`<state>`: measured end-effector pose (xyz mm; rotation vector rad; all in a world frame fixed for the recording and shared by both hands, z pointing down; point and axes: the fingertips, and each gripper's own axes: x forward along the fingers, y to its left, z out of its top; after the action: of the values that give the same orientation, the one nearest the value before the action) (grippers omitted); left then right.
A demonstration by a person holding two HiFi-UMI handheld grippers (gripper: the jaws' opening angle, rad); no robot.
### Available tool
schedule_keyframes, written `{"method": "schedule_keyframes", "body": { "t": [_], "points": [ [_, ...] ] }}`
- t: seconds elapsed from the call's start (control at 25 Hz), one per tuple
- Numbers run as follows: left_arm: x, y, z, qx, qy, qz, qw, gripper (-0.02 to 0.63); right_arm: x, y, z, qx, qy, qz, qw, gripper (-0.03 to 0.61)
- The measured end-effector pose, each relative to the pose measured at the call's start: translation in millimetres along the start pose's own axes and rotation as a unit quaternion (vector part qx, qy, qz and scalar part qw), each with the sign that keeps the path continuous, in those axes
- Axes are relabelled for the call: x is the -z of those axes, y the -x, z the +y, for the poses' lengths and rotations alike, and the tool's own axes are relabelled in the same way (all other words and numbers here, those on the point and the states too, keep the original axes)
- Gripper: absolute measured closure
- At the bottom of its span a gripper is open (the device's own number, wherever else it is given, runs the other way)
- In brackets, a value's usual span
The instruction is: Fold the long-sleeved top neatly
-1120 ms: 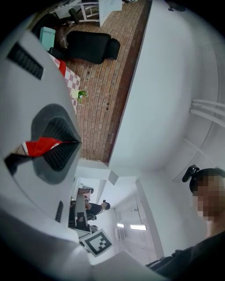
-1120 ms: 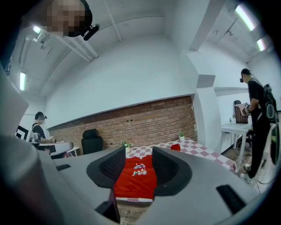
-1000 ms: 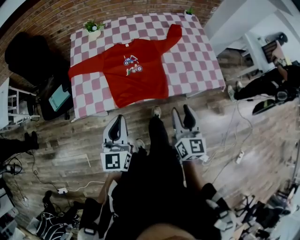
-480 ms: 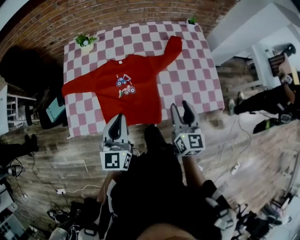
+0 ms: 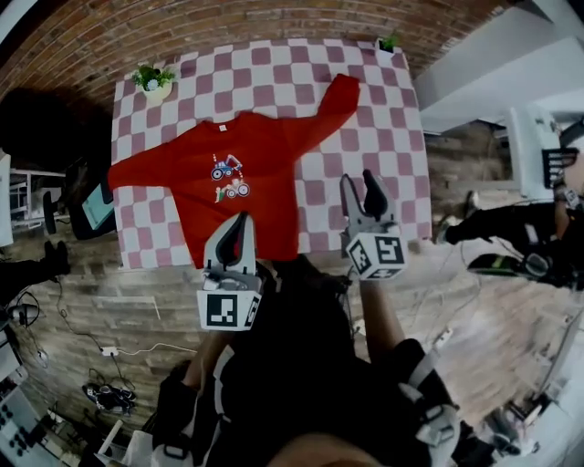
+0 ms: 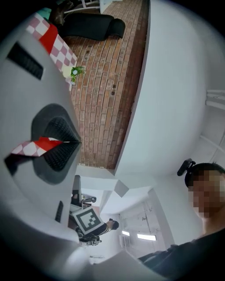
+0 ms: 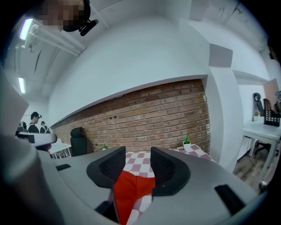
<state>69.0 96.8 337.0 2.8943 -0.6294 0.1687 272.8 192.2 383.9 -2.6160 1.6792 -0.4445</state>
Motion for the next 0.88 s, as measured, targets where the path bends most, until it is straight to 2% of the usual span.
{"method": "schedule_keyframes", "body": {
  "t": [0.2,0.88],
  "points": [
    [3.2,-25.4,-6.6,-0.002,0.01,0.004,0.9999,0.606,-0.6,-37.9,-32.3,0.002,-0.004,0.0,1.0,0.408],
    [31.2,-142.0,1.5,0.055,0.037,0.044,0.9968,0.606,29.5,-179.6,-121.3,0.038,-0.024,0.046,0.998,0.41]
  ]
}}
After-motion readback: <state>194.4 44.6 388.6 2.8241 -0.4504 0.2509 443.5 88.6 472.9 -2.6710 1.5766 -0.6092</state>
